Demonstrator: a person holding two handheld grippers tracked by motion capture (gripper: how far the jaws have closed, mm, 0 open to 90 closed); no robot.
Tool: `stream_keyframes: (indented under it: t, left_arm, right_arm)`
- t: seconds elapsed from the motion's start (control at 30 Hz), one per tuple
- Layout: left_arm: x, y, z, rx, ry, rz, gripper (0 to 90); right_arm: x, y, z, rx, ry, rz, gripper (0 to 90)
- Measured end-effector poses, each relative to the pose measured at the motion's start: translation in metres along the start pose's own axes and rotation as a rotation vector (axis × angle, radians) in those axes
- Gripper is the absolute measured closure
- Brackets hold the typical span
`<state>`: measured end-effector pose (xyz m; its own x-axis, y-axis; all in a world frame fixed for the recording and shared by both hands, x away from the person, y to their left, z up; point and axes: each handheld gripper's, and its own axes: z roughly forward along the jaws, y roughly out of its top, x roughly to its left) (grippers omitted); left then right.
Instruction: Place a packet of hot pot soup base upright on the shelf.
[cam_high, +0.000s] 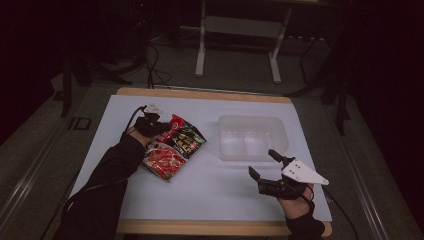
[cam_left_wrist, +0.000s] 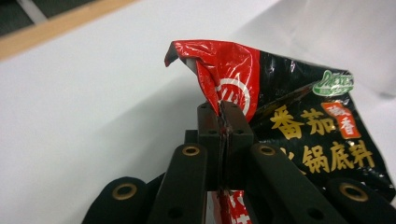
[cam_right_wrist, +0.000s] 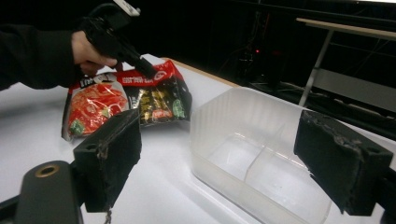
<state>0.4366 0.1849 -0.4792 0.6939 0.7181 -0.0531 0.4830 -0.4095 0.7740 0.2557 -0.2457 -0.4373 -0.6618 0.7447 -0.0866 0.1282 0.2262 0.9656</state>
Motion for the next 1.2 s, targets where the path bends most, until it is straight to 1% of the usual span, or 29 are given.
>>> stream_keyframes:
  t: [0.07,0.13,0.17,0.2,0.27,0.3,0.33,0.37,0.4,0.43,0.47,0.5,0.57,0.6,0.63,0.7,0.73,0.77,0.8,0.83,0.9,0.97,1.0,1.07,1.1,1.13,1.17,1.2]
  left_arm:
    - [-0.003,0.001,-0.006,-0.023,-0.009,0.003,88.4]
    - [-0.008,0.002,-0.012,-0.046,-0.006,0.011,88.4]
    - [-0.010,0.002,-0.015,-0.059,-0.005,0.013,88.4]
    - [-0.012,0.002,-0.019,-0.078,-0.010,0.013,88.4]
    - [-0.016,0.003,-0.026,-0.105,-0.016,0.017,88.4]
    - [-0.018,0.003,-0.029,-0.111,-0.025,0.022,88.4]
    - [-0.021,0.003,-0.033,-0.121,-0.022,0.030,88.4]
    - [-0.023,0.003,-0.037,-0.126,-0.024,0.025,88.4]
    - [-0.023,0.003,-0.037,-0.126,-0.024,0.025,88.5]
    - [-0.026,0.003,-0.043,-0.146,-0.024,0.030,88.5]
    - [-0.027,0.003,-0.046,-0.157,-0.037,0.032,88.6]
    - [-0.030,0.003,-0.050,-0.170,-0.039,0.035,88.6]
    - [-0.035,0.004,-0.058,-0.194,-0.048,0.053,88.6]
    - [-0.037,0.004,-0.060,-0.204,-0.052,0.055,88.6]
    - [-0.039,0.004,-0.064,-0.215,-0.060,0.057,88.5]
    - [-0.045,0.006,-0.070,-0.235,-0.062,0.078,88.5]
    - [-0.048,0.007,-0.073,-0.243,-0.066,0.086,88.6]
    - [-0.051,0.007,-0.076,-0.257,-0.067,0.090,88.5]
    - [-0.054,0.009,-0.080,-0.270,-0.079,0.102,88.6]
    - [-0.056,0.010,-0.082,-0.276,-0.072,0.112,88.6]
    - [-0.059,0.012,-0.087,-0.313,-0.088,0.118,88.6]
    - [-0.063,0.015,-0.093,-0.355,-0.105,0.113,88.6]
    - [-0.065,0.017,-0.096,-0.385,-0.108,0.111,88.7]
    - [-0.069,0.020,-0.100,-0.419,-0.126,0.102,88.6]
    - [-0.073,0.022,-0.102,-0.449,-0.134,0.093,88.6]
    - [-0.076,0.024,-0.102,-0.467,-0.153,0.083,88.6]
    - [-0.078,0.026,-0.103,-0.479,-0.159,0.076,88.5]
    - [-0.080,0.027,-0.103,-0.507,-0.175,0.059,88.5]
  right_arm:
    - [0.000,0.001,0.000,-0.003,-0.005,0.000,14.8]
    - [0.000,0.001,-0.002,-0.007,-0.021,-0.001,13.8]
    - [-0.001,0.002,-0.002,-0.007,-0.015,0.005,12.8]
    - [-0.001,0.002,-0.003,-0.011,-0.029,0.005,12.1]
    - [-0.003,0.003,-0.003,-0.004,0.000,0.005,10.3]
    - [-0.003,0.003,-0.003,-0.005,-0.012,-0.006,10.3]
    - [-0.003,0.003,-0.004,-0.008,-0.001,-0.010,10.0]
    - [-0.002,0.004,-0.003,0.001,0.012,-0.009,10.0]
    - [-0.001,0.004,-0.003,0.006,-0.004,-0.015,10.0]
    - [-0.001,0.004,-0.003,0.006,0.012,-0.011,9.5]
    - [-0.001,0.005,-0.002,0.012,0.019,-0.007,9.5]
    - [0.000,0.005,-0.002,0.016,0.010,-0.007,9.5]
    - [0.001,0.006,-0.002,0.021,0.030,-0.003,9.5]
    - [0.001,0.007,-0.002,0.023,0.019,-0.009,9.5]
    - [0.001,0.008,-0.002,0.023,0.021,-0.014,9.5]
    - [0.000,0.010,-0.004,0.006,0.011,-0.011,9.8]
    - [0.000,0.012,-0.005,0.003,0.013,-0.007,9.8]
    - [-0.001,0.013,-0.005,-0.007,0.003,-0.011,10.0]
    - [-0.001,0.014,-0.006,-0.015,0.003,-0.009,12.1]
    - [-0.002,0.016,-0.007,-0.021,0.011,-0.007,12.6]
    - [-0.001,0.018,-0.007,-0.027,0.010,-0.020,14.0]
    - [0.001,0.021,-0.007,-0.032,0.015,-0.024,15.4]
    - [0.002,0.022,-0.007,-0.033,0.024,-0.026,16.2]
    - [0.003,0.025,-0.006,-0.039,0.033,-0.021,17.4]
    - [0.003,0.027,-0.005,-0.036,0.047,-0.017,19.0]
    - [0.003,0.030,-0.004,-0.039,0.056,-0.011,19.0]
    - [0.004,0.032,-0.003,-0.040,0.061,-0.011,19.1]
    - [0.004,0.034,-0.002,-0.040,0.068,-0.011,19.0]
